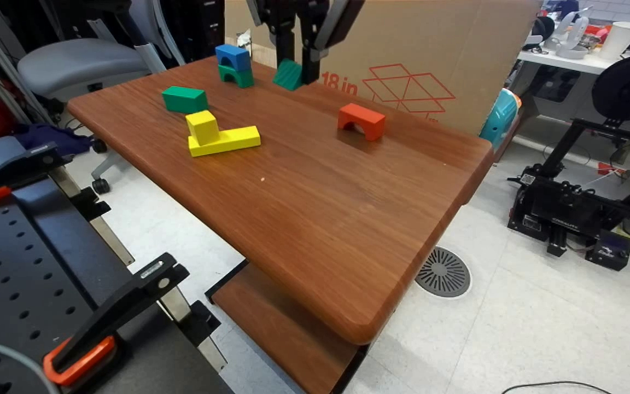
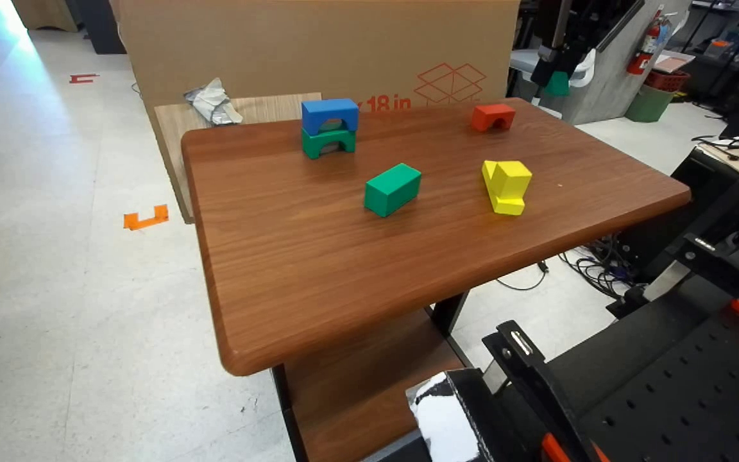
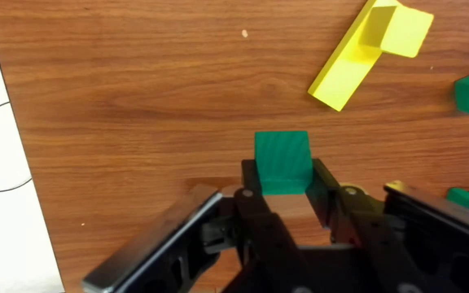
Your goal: Remove the green triangle from the top of the stack.
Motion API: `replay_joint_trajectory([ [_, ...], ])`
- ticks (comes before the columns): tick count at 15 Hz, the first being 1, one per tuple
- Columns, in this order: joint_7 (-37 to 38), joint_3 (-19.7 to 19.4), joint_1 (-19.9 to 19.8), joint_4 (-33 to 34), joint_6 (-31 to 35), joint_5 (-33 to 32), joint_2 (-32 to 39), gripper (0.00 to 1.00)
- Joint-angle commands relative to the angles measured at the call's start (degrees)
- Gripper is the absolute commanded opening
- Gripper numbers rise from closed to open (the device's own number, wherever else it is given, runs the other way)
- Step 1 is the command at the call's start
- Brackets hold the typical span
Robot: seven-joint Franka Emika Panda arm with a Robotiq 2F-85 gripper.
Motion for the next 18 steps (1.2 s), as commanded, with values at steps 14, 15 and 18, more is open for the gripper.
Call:
replay_joint_trajectory([
  [14,-0.46,-1.34,-2.37,17.04,-7.57,-6.61,19.16,0.44],
  [15,-0.68,-1.16,-2.47,16.83,-7.52,-6.71,18.92,0.59],
  [18,-2.90,-0.01,-3.09,12.85,-6.52,-6.87,15.43,0.81],
])
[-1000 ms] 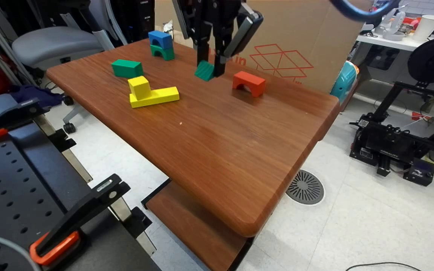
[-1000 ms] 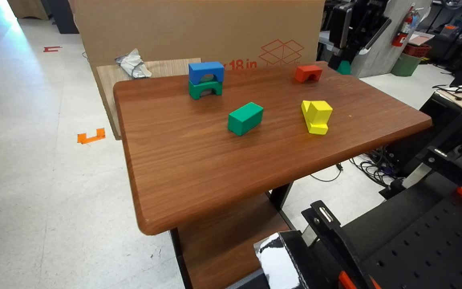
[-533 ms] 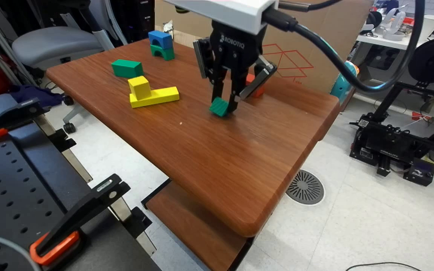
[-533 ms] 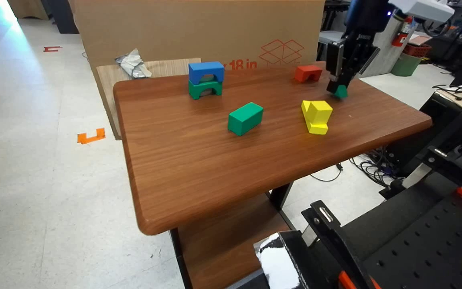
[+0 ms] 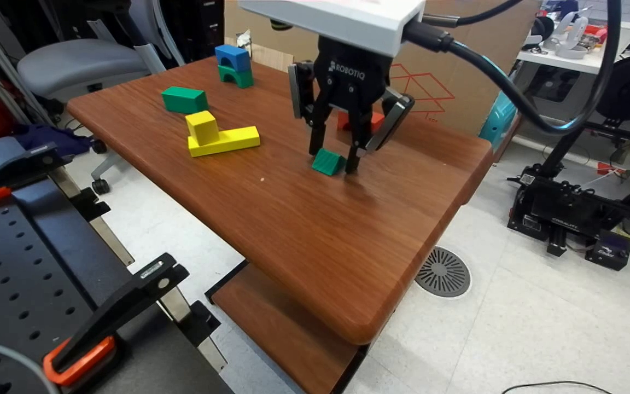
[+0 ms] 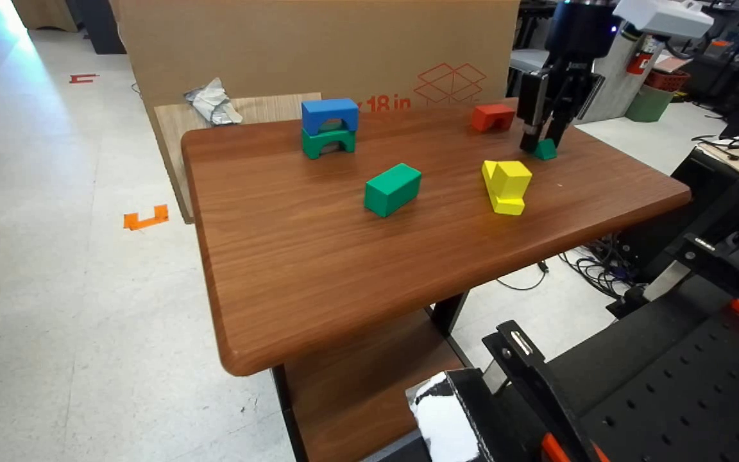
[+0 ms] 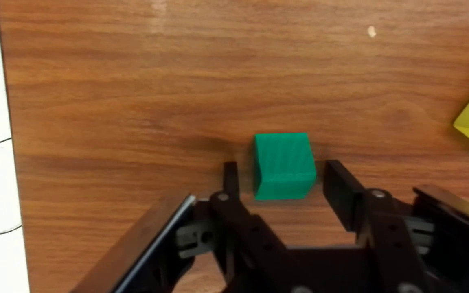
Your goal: Remove the green triangle from the top of the stack.
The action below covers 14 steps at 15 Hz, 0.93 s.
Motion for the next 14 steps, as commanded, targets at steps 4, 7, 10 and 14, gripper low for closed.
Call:
replay_joint_trajectory([
  [4,-9.51,4.06,-2.74,-10.98,-1.29,0.11,-11.63,1.00],
  [7,-16.55,5.22,-3.64,-17.50,-5.44,0.81,-20.88,1.00],
  [10,-20.77,3.83,-2.54,-19.85,-14.32,2.31,-28.11,1.00],
  [14,-19.22,2.04,-0.43,-18.77,-13.75,1.75,-27.48,1.00],
])
